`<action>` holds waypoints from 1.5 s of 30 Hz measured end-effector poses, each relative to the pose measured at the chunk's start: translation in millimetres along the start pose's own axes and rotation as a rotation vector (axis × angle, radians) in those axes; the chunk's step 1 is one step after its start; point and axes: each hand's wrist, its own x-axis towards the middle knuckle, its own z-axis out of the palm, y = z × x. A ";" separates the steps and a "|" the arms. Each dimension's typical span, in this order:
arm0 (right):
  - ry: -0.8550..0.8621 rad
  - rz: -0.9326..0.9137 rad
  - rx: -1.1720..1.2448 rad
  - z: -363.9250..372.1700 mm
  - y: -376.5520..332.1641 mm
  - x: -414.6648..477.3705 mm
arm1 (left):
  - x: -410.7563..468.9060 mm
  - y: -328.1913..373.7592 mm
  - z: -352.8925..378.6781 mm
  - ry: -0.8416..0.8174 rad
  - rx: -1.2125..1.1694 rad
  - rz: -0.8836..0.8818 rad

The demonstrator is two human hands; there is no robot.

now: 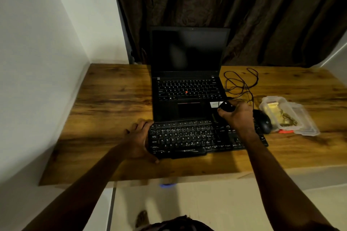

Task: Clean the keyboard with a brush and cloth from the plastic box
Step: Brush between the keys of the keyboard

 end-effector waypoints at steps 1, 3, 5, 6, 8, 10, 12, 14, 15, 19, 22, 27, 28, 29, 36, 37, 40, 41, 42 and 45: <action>-0.010 -0.010 -0.002 2.8 -2.3 -0.6 | 0.3 -0.2 -0.2 0.001 0.003 -0.001; -0.040 -0.023 0.016 10.3 -3.6 -0.5 | 0.4 1.0 -0.7 -0.005 0.001 -0.004; -0.049 -0.003 0.058 12.3 -8.4 -3.3 | -0.3 2.2 -1.2 -0.003 0.004 -0.002; -0.055 0.004 0.092 11.6 -10.8 -5.6 | -0.4 2.3 -1.1 0.002 0.005 0.001; -0.055 0.016 0.134 10.3 -6.5 -5.7 | -0.6 1.6 -1.0 0.001 0.000 0.005; -0.034 0.025 0.109 6.5 -0.4 -3.8 | 0.0 0.6 -0.8 0.000 0.017 0.002; -0.022 0.033 0.039 4.1 3.1 -1.1 | 0.8 -0.1 0.0 0.000 0.028 -0.002; -0.008 0.009 -0.040 7.2 -0.1 -1.9 | 1.4 -0.7 0.5 0.000 0.026 -0.010; -0.005 -0.009 -0.066 10.6 -6.0 -5.1 | 1.6 -0.9 0.7 -0.001 0.028 -0.012; -0.105 -0.105 -0.026 36.9 -35.5 -19.8 | 1.2 -0.4 1.1 -0.001 0.011 -0.001; -0.131 -0.105 0.028 50.3 -45.3 -21.3 | 1.2 0.1 1.3 0.001 0.025 -0.006; -0.108 -0.030 0.019 34.9 -38.7 -19.3 | 4.1 -4.1 3.5 0.003 0.020 -0.004; -0.087 -0.021 -0.002 31.0 -37.8 -19.2 | 4.6 -4.4 3.9 0.004 0.026 -0.004; -0.069 -0.021 -0.032 29.8 -38.5 -19.5 | 4.8 -4.8 4.5 0.008 0.037 -0.001; -0.177 -0.114 -0.009 78.7 -71.2 -30.5 | 4.3 -7.6 8.1 0.038 0.085 0.012; -0.190 -0.125 0.027 86.5 -77.3 -32.5 | 4.6 -7.0 8.3 0.031 0.097 0.000; -0.216 -0.141 0.121 100.0 -91.1 -40.0 | 6.5 -6.7 8.1 0.005 0.101 -0.018; -0.219 -0.136 0.133 101.0 -92.0 -41.3 | 7.2 -7.0 8.8 0.004 0.096 -0.016; -0.218 -0.130 0.133 100.6 -91.7 -41.6 | 7.5 -7.9 9.2 0.008 0.096 -0.012; -0.197 -0.117 0.070 93.5 -85.8 -38.6 | 7.3 -8.9 9.7 0.009 0.099 -0.008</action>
